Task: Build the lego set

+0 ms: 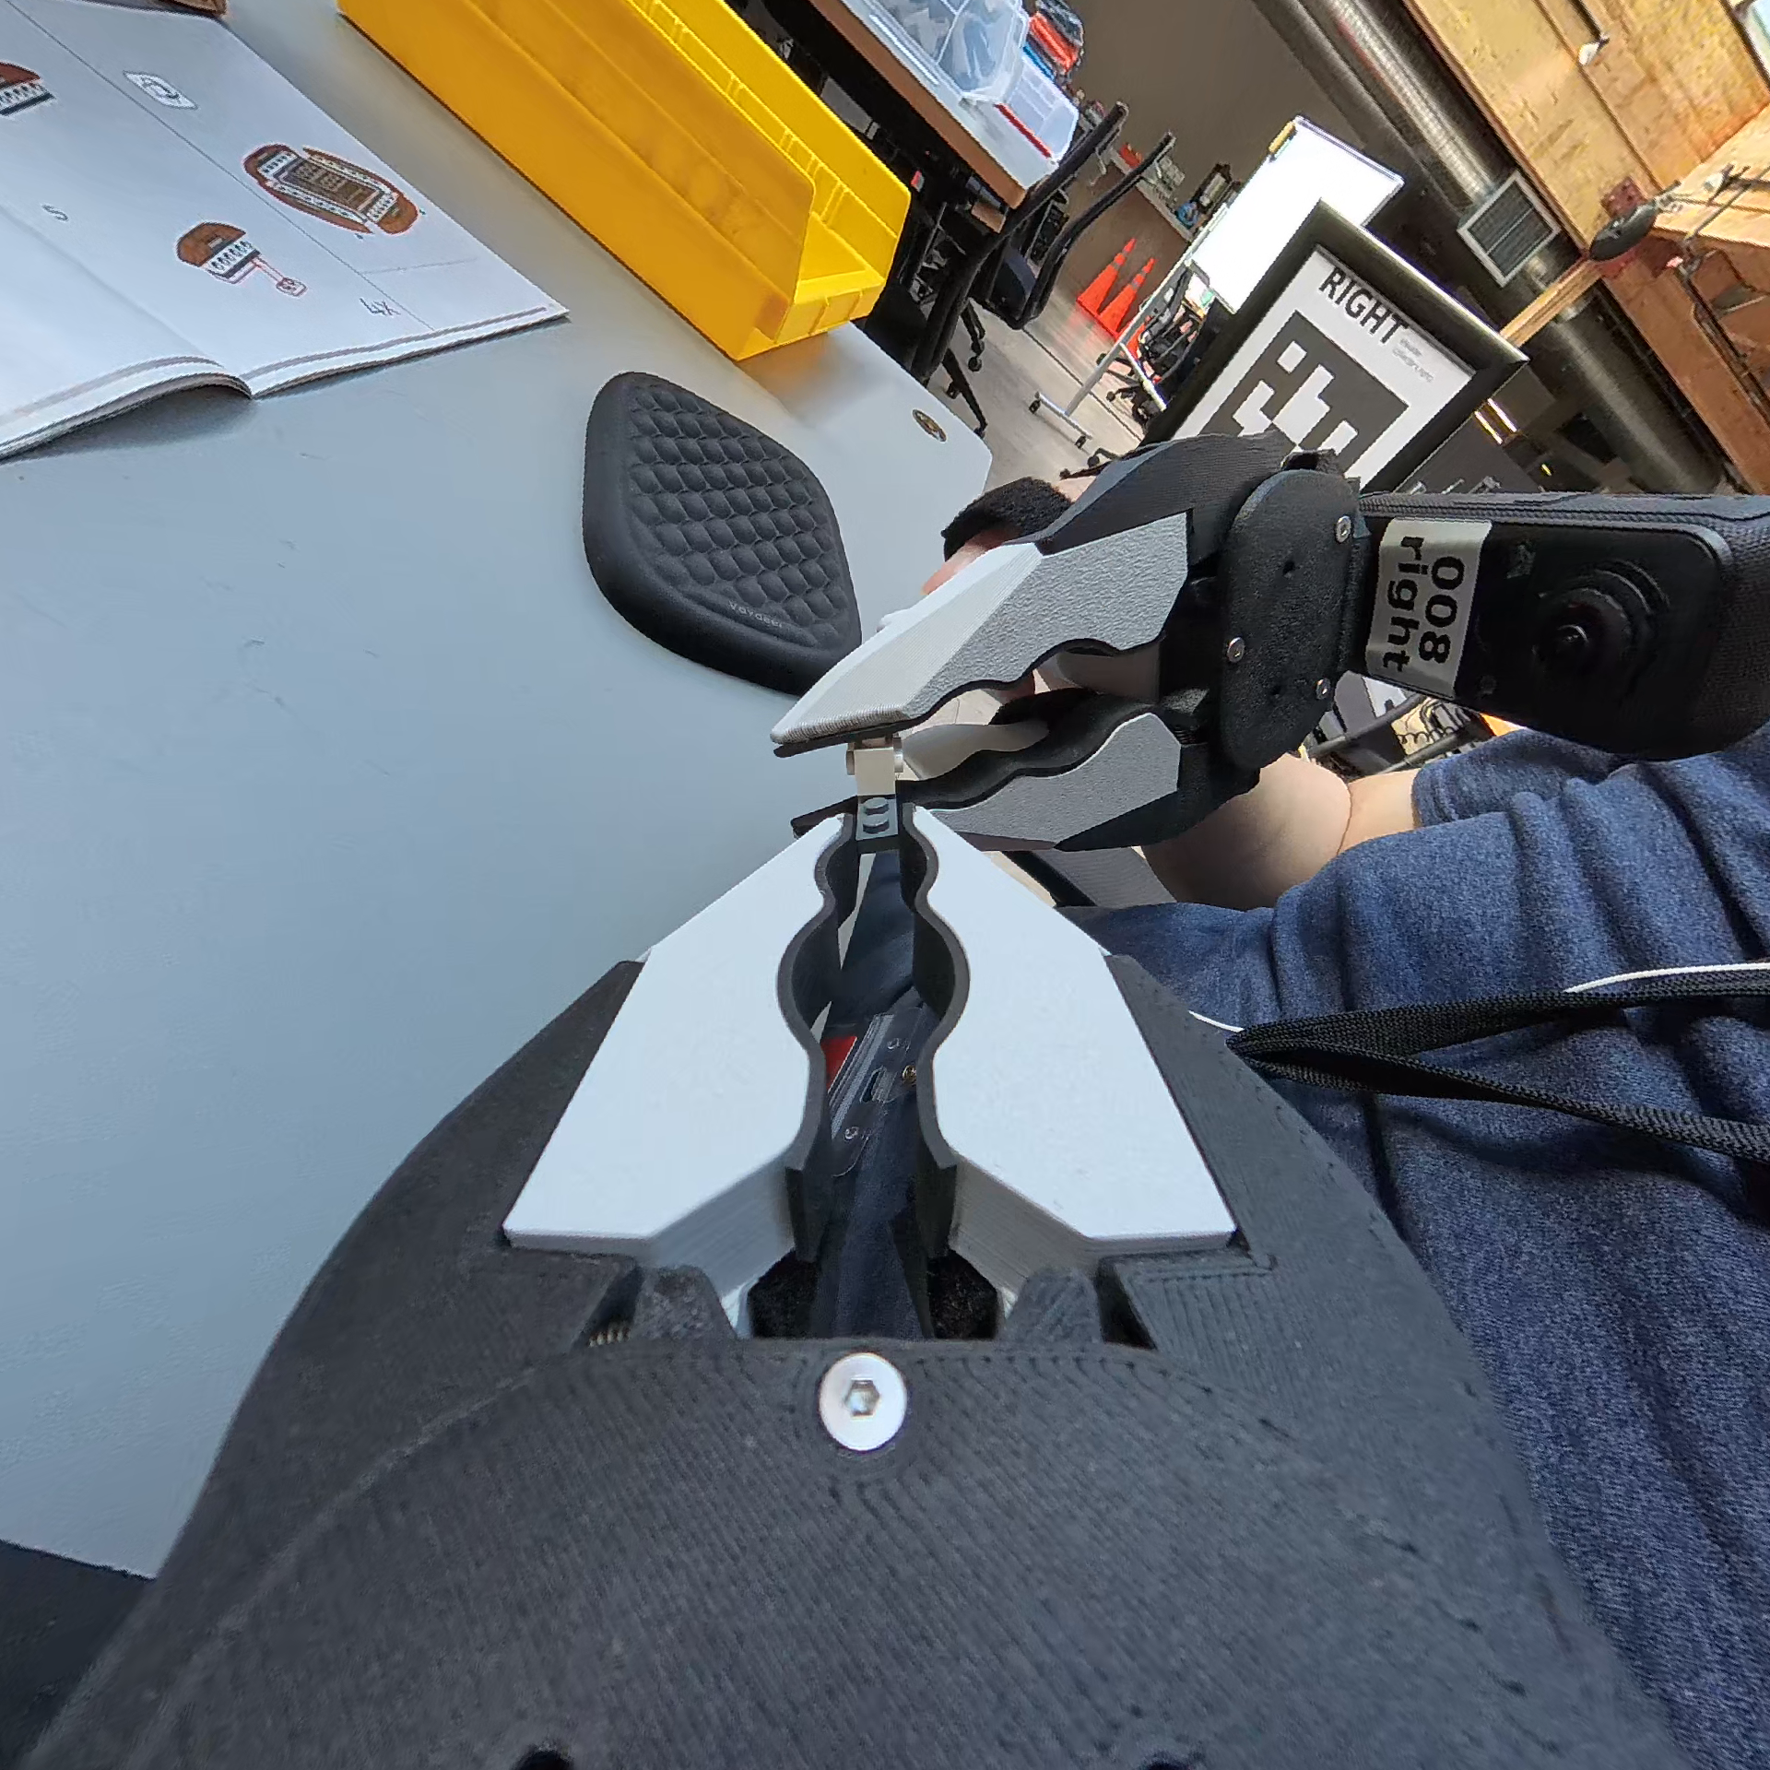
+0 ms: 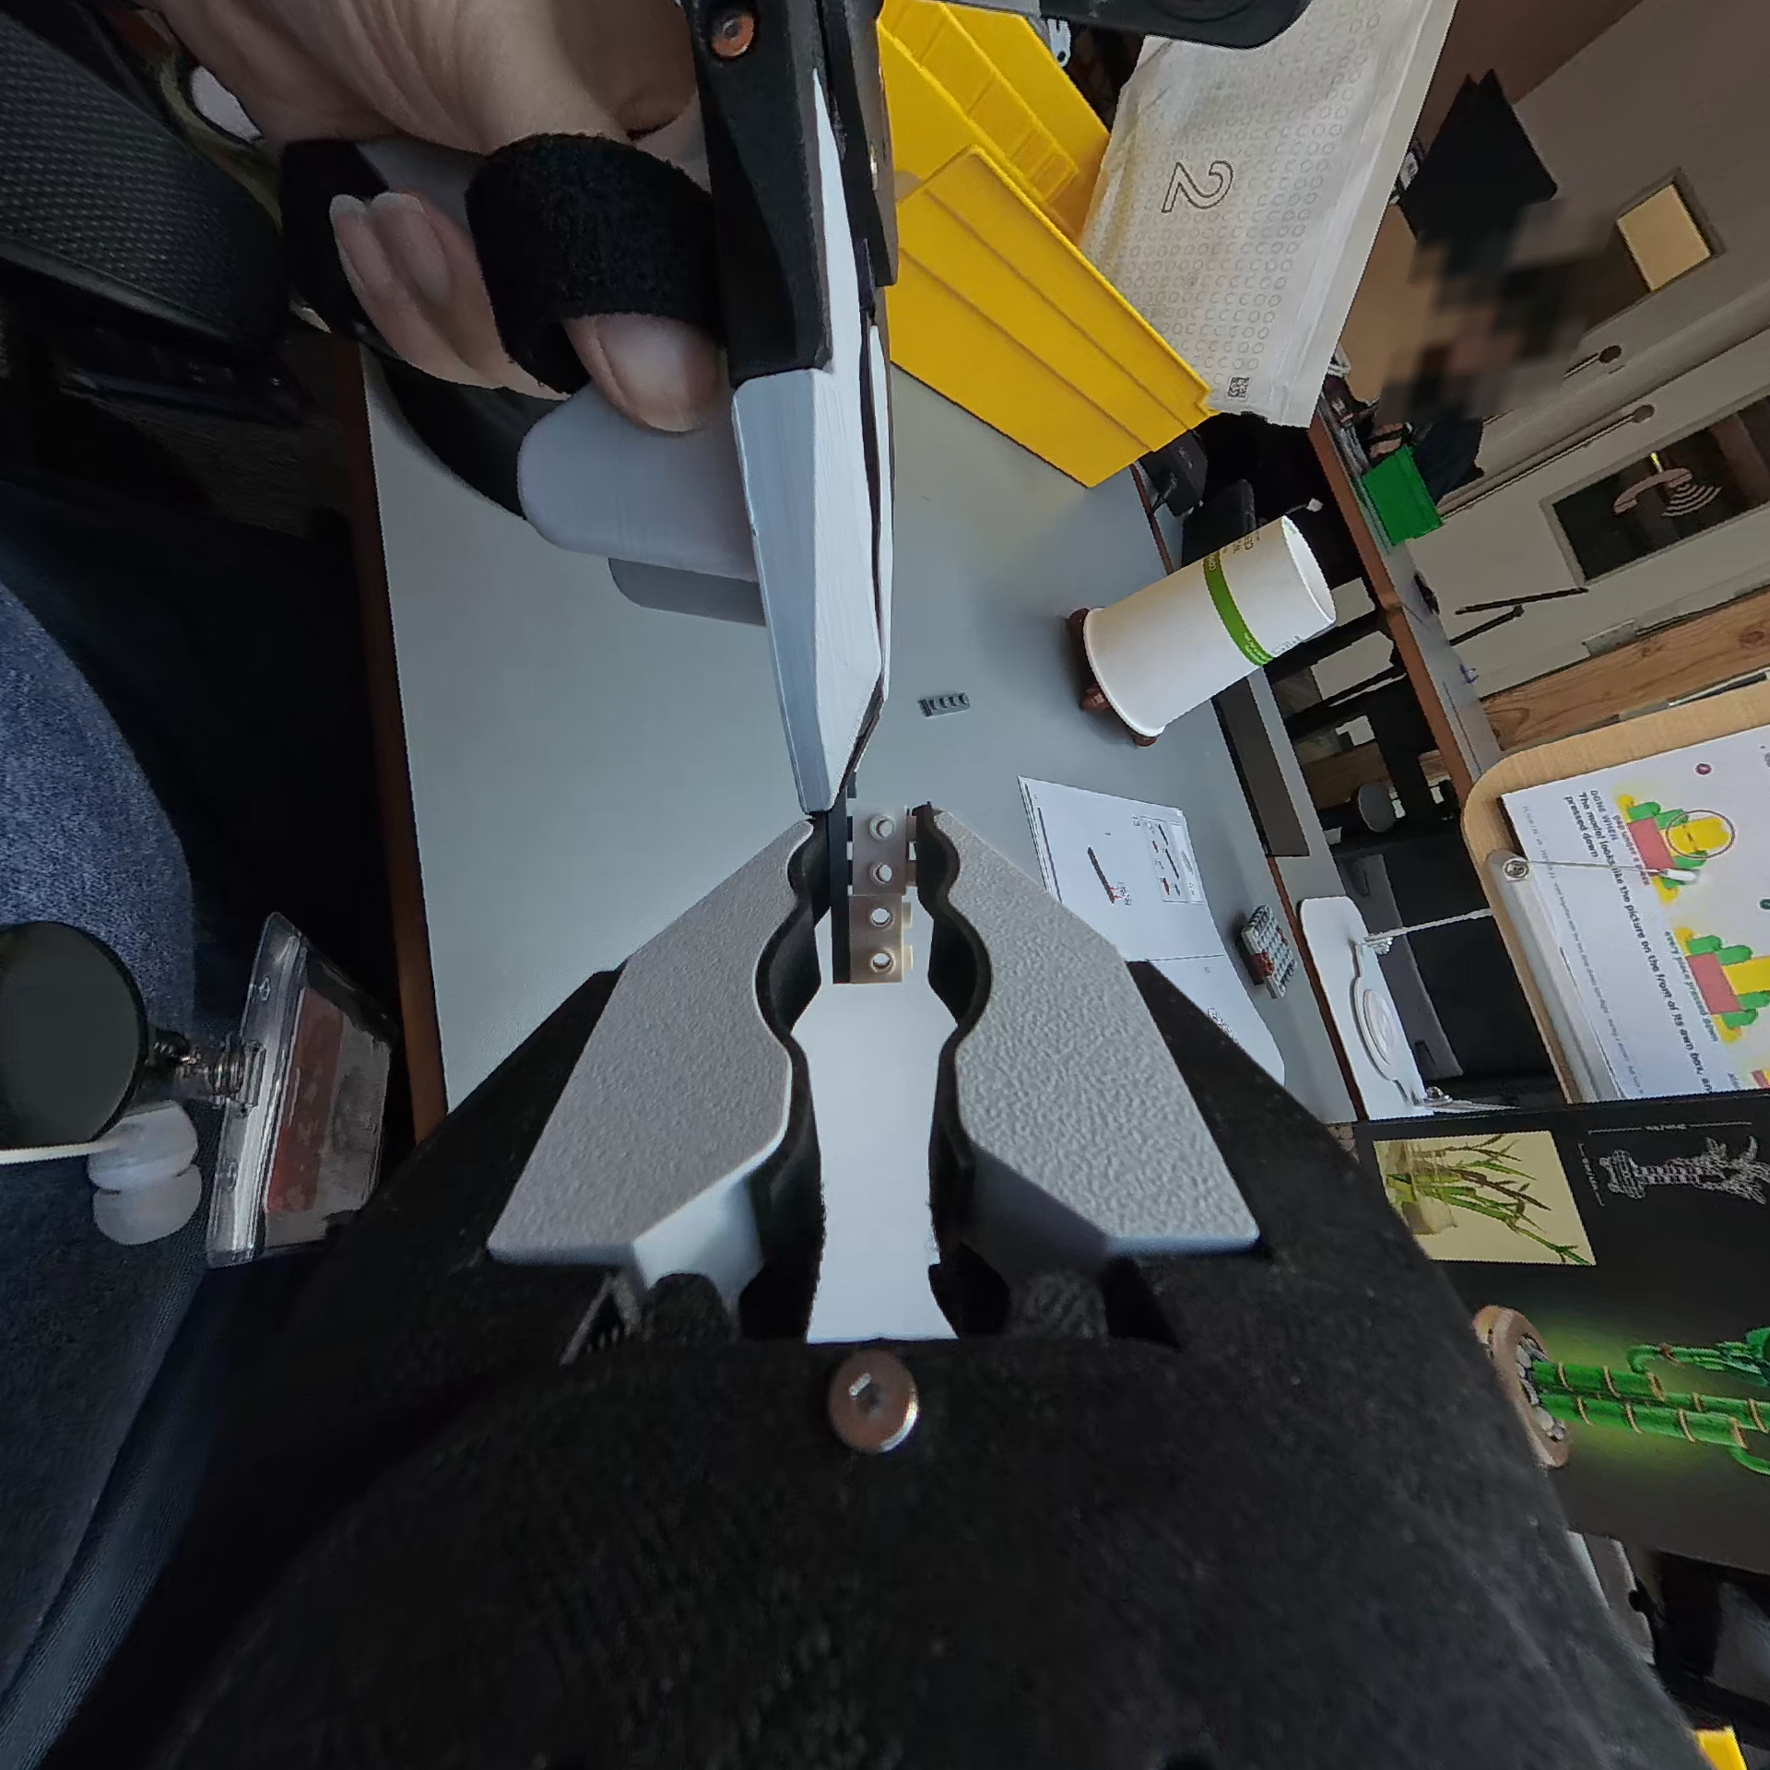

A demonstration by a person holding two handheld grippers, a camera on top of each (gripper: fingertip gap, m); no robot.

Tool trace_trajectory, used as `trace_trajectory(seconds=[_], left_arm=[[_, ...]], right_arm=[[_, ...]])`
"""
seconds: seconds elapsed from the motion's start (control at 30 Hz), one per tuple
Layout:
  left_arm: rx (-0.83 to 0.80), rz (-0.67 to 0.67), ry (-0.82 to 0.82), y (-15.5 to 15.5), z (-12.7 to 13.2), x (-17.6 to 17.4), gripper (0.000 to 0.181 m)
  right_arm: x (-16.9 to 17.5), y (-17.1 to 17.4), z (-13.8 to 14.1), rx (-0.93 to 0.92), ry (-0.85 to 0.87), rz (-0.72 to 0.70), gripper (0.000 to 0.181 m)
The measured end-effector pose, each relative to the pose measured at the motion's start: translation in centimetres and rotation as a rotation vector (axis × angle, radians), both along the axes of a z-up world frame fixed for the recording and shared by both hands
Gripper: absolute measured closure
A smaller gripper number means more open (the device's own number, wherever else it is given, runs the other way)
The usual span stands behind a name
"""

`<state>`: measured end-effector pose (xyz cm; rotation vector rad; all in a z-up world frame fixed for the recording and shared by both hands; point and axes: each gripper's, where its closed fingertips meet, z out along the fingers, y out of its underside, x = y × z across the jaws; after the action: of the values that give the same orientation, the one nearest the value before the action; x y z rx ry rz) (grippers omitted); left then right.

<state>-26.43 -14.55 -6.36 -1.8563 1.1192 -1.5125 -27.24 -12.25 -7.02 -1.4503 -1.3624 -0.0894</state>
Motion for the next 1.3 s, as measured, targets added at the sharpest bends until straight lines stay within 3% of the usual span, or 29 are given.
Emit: trace_trajectory(seconds=[0.5, 1.3], left_arm=[[0.077, -0.014, 0.040, -0.21, -0.12, 0.24, 0.176], [0.042, -0.018, 0.045, -0.42, -0.37, 0.50, 0.176]], right_arm=[[0.17, -0.12, -0.20, -0.034, 0.007, 0.019, 0.165], [0.43, -0.19, -0.54, -0.030, -0.037, 0.027, 0.167]])
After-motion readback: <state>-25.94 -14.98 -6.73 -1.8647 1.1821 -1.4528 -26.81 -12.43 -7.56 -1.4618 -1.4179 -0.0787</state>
